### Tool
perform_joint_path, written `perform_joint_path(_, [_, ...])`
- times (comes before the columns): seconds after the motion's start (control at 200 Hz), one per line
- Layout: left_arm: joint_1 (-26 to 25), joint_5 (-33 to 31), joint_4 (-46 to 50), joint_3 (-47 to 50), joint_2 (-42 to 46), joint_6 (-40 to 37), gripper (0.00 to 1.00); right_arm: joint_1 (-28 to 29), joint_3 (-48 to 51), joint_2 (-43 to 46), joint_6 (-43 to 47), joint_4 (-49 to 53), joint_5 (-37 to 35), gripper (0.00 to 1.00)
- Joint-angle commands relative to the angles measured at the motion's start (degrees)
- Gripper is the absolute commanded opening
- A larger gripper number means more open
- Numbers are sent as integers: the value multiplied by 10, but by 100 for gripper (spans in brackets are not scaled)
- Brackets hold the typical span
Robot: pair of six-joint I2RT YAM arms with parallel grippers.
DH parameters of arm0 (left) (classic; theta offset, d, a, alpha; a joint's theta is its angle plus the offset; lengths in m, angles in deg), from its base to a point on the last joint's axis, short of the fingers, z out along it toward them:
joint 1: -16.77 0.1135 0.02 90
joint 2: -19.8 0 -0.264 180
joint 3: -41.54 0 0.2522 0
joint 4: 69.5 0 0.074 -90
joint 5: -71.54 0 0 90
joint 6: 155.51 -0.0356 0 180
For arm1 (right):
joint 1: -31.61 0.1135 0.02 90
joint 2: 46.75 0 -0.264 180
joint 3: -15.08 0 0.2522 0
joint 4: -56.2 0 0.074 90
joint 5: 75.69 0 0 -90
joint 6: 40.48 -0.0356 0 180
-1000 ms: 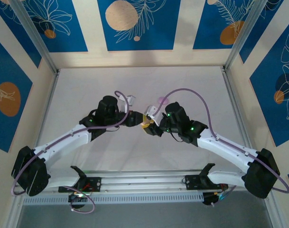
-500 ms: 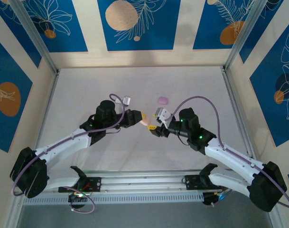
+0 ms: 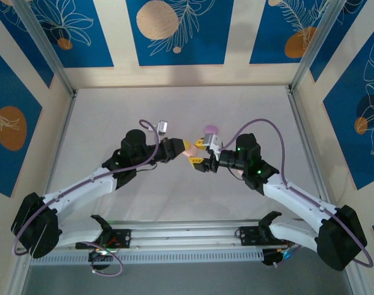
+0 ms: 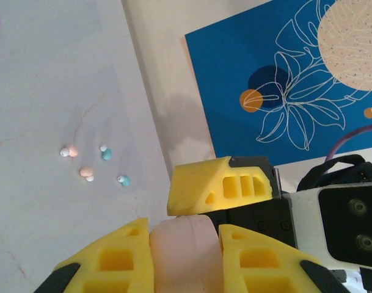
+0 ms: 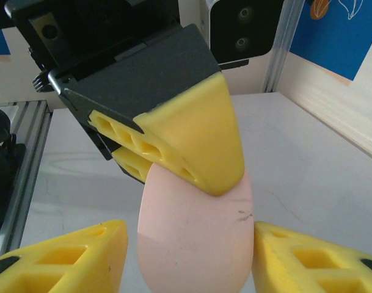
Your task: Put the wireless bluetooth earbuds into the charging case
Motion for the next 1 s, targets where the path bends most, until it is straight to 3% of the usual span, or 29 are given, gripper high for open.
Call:
perform_joint_path(0.0, [-7, 4, -37, 7, 16, 8, 7, -6, -24, -4, -14, -19, 20, 54])
perform_joint_path(0.31, [-8, 8, -49, 9, 18, 7, 14, -20, -38, -3, -29, 2, 53, 36])
perform_joint_path(0.4, [-8, 10, -64, 10, 21, -3, 28, -30, -44, -3, -39, 15, 79, 33])
perform_joint_path(0.49, [-8, 10, -87, 18, 26, -26, 49, -42, -57, -3, -52, 37, 121, 31])
perform_joint_path(0.625, [-8, 23, -100, 20, 43, -147, 59, -61, -87, -7, -63, 84, 202, 30])
perform_joint_path(0.685, [-8, 58, -114, 20, 49, -223, 61, -69, -100, -10, -66, 105, 235, 30])
perform_joint_path(0.845, [-8, 117, -50, 9, 65, -423, 60, -90, -133, -21, -67, 148, 308, 30])
perform_joint_path(0.995, [-8, 151, 13, -12, 67, -548, 59, -97, -155, -29, -58, 180, 338, 30])
